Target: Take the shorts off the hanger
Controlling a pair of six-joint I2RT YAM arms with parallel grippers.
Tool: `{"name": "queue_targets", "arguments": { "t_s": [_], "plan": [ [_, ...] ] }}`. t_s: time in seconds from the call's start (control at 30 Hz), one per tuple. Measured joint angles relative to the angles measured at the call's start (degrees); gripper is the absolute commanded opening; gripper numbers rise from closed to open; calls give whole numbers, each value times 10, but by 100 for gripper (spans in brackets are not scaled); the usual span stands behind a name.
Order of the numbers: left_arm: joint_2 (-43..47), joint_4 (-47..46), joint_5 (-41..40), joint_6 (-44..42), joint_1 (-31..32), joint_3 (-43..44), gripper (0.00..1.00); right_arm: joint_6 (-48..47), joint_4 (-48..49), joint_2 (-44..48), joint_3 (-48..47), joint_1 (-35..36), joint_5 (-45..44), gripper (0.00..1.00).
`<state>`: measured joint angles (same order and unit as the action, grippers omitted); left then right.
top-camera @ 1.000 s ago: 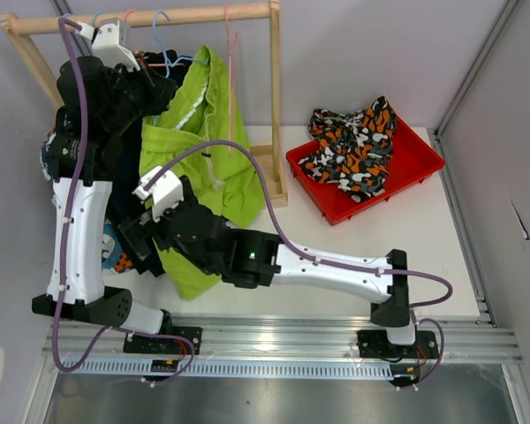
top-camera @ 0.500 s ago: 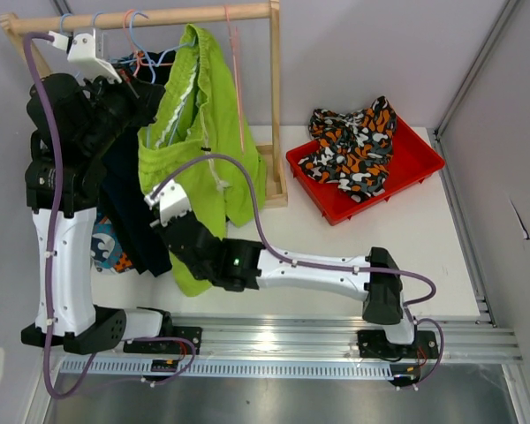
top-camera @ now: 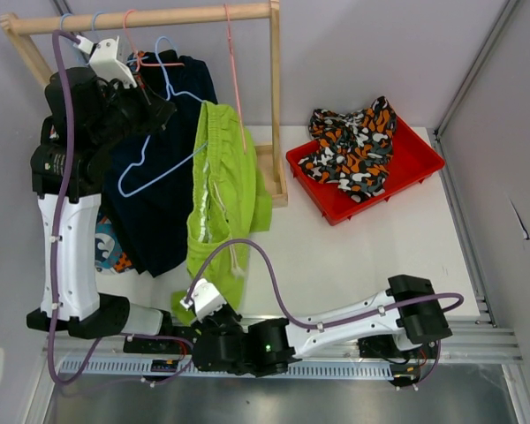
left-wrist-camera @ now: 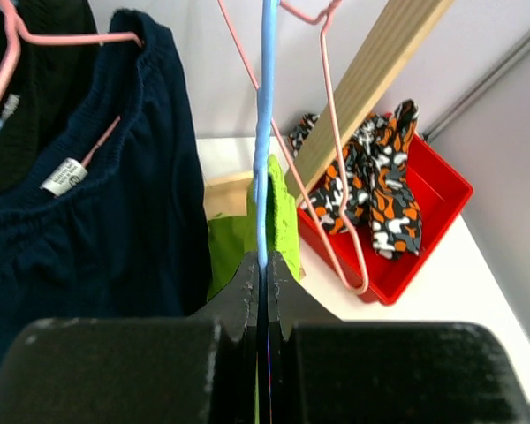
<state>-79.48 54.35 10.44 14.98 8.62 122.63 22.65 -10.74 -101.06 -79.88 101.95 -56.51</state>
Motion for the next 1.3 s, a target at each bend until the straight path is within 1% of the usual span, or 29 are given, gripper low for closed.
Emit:
{"name": "queue_targets", "arguments": {
  "t_s": [0.13,0.23,0.33,0.4,0.43,0.5,0.53,0.6,0.67,0.7,0.83,0.93,1.0,1.03,1.1,1.17,1.23,1.3],
  "plan": [
    [5,-6,12,0,0,-10,0,11,-8,-1,4,-24,-3,0],
    [37,-47,26,0,-1,-65,0,-6,4,3,5,-65,22,0],
    [76,-64,42,1,-2,-109,0,-46,28,17,5,-173,73,0],
    [132,-91,52,5,-2,-180,0,-74,30,24,-15,-265,117,0],
    [162,-92,55,8,-2,-216,0,-83,31,24,-33,-299,130,0],
    [224,-100,54,12,-2,-283,0,-100,10,14,-101,-384,169,0],
    [249,-95,53,13,-2,-303,0,-108,5,9,-141,-417,183,0],
    [276,-84,45,12,-2,-310,0,-117,-6,4,-208,-461,200,0],
    [287,-78,33,10,-2,-293,0,-123,-2,16,-226,-470,209,0],
    [288,-74,28,9,-2,-279,0,-123,2,31,-213,-464,215,0],
    [271,-62,11,9,-2,-218,0,-115,9,104,-87,-419,219,0],
    [259,-61,4,9,-2,-195,0,-103,-4,152,19,-391,206,0],
    [250,-60,-2,9,-2,-191,0,-100,-32,184,65,-393,194,0],
    [245,-59,-5,9,-2,-192,0,-100,-42,196,73,-401,190,0],
    [240,-67,-12,10,-2,-211,0,-103,-57,227,75,-451,201,0],
    [237,-73,-14,11,-2,-236,0,-109,-68,249,52,-532,217,0],
    [235,-76,-15,11,-2,-258,0,-118,-76,250,-3,-629,249,0],
    [230,-84,-19,10,-2,-275,0,-128,-90,220,-91,-723,279,0]
  ]
}}
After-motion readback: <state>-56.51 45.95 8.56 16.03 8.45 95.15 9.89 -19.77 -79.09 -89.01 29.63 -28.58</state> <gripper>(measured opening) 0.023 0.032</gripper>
